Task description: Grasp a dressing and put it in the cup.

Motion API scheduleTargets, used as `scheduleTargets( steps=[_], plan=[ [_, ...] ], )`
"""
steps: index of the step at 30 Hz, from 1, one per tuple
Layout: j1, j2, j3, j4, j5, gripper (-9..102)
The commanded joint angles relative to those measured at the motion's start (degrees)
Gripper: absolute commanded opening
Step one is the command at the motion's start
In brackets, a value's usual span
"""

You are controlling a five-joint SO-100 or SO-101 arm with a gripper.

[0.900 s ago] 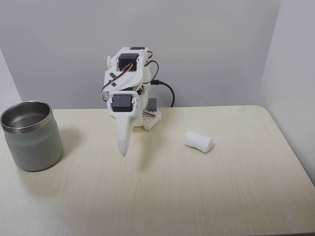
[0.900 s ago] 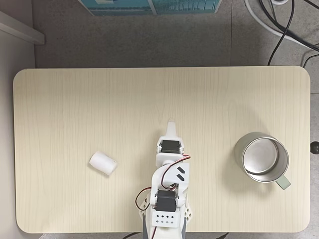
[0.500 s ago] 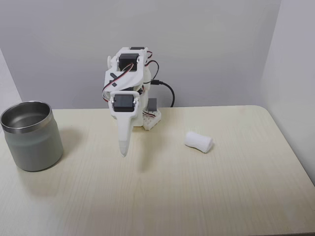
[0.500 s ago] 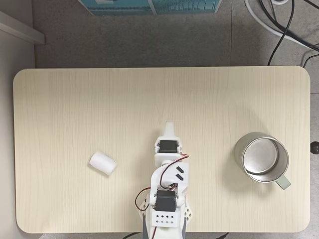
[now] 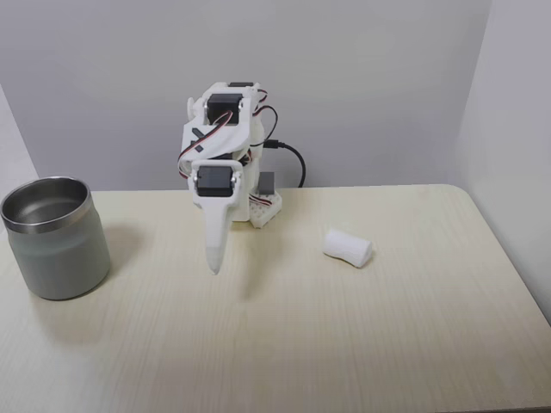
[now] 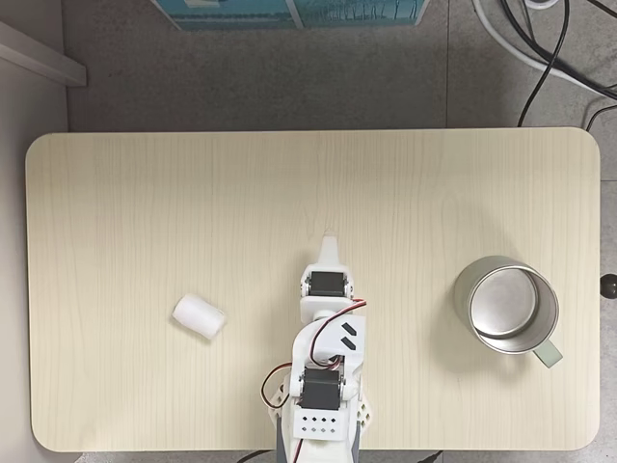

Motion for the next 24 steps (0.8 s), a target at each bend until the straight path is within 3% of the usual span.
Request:
scheduleTargets(
  steps=[1,7,15,24],
  plan=[
    [0.5,-0.5,6.2,1.9,-2.0,0],
    [-2.0,3.8,21.3,10.1,-9.2,0],
    [-8.4,32.0,52.9,20.1,-19.4,0],
    [-21.1,45.6,68.9,33.7,-44.1,7]
  ],
)
